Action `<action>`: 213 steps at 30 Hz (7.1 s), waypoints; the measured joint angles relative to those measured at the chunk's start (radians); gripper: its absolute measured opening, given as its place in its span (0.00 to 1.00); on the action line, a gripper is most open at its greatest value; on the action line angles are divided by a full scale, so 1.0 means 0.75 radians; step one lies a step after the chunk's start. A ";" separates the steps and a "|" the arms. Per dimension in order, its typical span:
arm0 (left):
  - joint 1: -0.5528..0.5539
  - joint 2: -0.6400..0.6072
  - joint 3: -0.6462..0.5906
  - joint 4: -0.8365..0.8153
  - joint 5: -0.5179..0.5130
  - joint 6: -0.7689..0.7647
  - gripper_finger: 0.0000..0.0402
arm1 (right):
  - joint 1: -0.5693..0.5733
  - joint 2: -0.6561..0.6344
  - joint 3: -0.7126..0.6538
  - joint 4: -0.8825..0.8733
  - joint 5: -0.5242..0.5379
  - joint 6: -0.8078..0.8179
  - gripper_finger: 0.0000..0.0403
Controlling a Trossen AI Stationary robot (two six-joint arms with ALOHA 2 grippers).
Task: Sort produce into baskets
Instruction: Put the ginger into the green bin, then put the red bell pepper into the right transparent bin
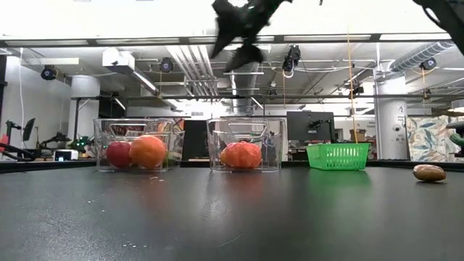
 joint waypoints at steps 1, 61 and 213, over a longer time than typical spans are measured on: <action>0.000 0.011 0.000 0.000 0.000 0.015 0.58 | 0.002 -0.026 -0.001 -0.097 0.000 0.014 0.75; 0.137 0.231 0.000 0.230 0.053 0.616 0.58 | 0.673 -0.441 -1.543 0.107 -0.066 1.432 0.49; 0.195 0.231 -0.089 0.429 0.208 0.905 0.58 | 1.134 -0.620 -1.532 0.275 -0.140 1.289 0.92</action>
